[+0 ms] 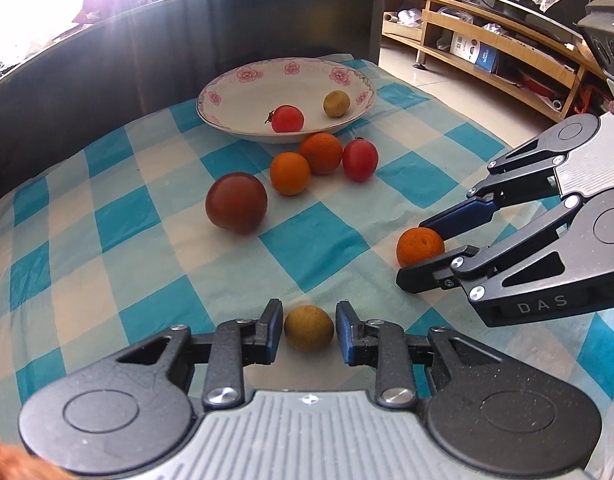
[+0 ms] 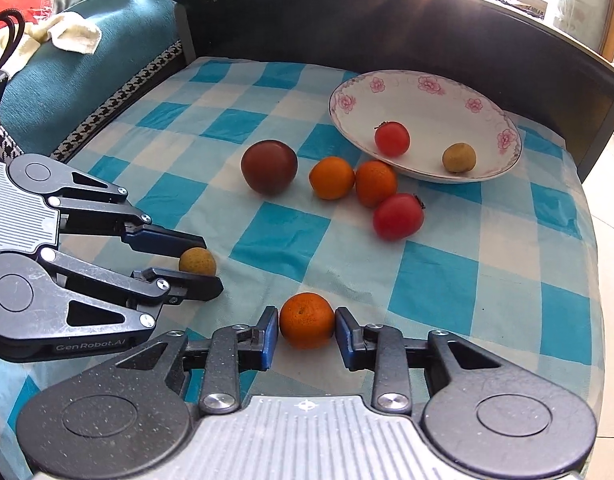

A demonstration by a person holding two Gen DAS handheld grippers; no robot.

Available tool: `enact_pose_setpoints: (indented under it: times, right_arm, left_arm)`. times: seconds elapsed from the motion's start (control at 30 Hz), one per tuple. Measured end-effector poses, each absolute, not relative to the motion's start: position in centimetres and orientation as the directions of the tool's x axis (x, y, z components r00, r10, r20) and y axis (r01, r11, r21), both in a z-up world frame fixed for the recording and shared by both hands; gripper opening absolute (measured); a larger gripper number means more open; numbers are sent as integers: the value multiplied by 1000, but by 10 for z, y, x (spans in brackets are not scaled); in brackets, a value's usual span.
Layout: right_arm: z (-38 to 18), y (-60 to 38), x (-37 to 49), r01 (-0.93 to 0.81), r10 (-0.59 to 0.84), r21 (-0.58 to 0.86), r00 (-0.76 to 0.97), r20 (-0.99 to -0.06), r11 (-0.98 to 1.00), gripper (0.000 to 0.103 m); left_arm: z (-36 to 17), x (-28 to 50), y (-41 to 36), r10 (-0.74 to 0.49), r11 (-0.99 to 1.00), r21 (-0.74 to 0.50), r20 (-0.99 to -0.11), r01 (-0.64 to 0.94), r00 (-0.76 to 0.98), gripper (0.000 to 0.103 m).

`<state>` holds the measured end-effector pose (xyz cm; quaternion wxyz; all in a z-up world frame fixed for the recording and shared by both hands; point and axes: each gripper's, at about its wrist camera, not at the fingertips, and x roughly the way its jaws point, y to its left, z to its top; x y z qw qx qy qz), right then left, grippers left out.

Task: Organize fruits
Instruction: 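Carry the small fruit and the orange over the white bowl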

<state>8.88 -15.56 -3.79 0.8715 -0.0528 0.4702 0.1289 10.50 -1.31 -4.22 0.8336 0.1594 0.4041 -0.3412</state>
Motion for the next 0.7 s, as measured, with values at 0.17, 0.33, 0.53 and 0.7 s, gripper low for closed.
enact_pose_setpoints:
  times: [0.17, 0.33, 0.53, 0.7]
  right_arm:
    - [-38, -158, 84, -281, 169, 15, 533, -829, 960, 37]
    - [-37, -157, 82, -293, 174, 11, 536, -826, 956, 37]
    - [-38, -155, 81, -293, 159, -6, 535, -830, 956, 27]
    - [-36, -158, 80, -280, 152, -3, 531, -833, 960, 23]
  left_arm:
    - [-42, 102, -14, -435, 707, 6, -784, 707, 442, 45]
    - [-42, 100, -14, -431, 711, 11, -783, 703, 448, 45]
    - [-41, 97, -17, -416, 713, 21, -792, 701, 446, 40]
    - [-39, 96, -19, -416, 711, 15, -797, 703, 438, 36]
